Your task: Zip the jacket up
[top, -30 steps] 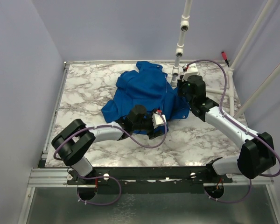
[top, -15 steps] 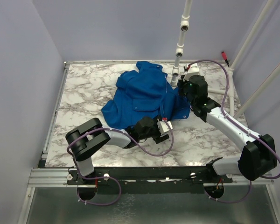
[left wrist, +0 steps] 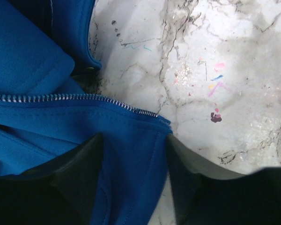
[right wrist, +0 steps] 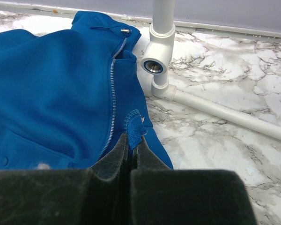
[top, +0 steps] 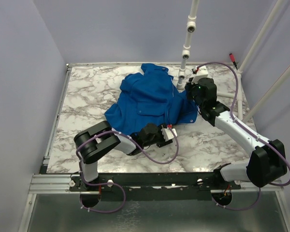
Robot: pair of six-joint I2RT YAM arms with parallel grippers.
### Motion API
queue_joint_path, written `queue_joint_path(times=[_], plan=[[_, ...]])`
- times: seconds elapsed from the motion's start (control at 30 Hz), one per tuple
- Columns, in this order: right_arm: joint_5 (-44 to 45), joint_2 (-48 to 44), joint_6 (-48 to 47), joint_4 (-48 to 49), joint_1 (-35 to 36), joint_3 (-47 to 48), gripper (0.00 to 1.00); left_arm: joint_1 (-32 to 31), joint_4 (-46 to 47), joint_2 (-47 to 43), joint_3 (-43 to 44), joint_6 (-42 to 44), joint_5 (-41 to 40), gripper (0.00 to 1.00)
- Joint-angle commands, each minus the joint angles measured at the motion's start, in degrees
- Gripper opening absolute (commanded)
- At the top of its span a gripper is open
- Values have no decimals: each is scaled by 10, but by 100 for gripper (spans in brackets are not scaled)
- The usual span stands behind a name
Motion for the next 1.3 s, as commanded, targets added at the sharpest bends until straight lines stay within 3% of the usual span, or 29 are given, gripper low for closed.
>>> queue_joint_path(times=[0.0, 0.3, 0.53, 0.77, 1.0, 1.13, 1.27], plan=[[-11, -18, -3, 27, -10, -7, 1, 3, 18, 20, -15, 13, 7, 50], [-17, -20, 0, 32, -15, -13, 1, -1, 21, 33, -33, 17, 17, 30], [-24, -24, 3, 36, -17, -18, 1, -4, 24, 27, -42, 6, -2, 0], [-55, -33, -10, 33, -19, -10, 1, 22, -2, -70, -17, 7, -26, 0], [-127, -43, -20, 34, -31, 3, 1, 172, -211, -221, 126, -41, 127, 0], [-242, -56, -29, 55, -32, -1, 1, 237, -236, -297, 181, -51, 183, 0], [-455, -70, -9, 96, -32, -2, 1, 268, -294, -354, 231, -61, 219, 0]])
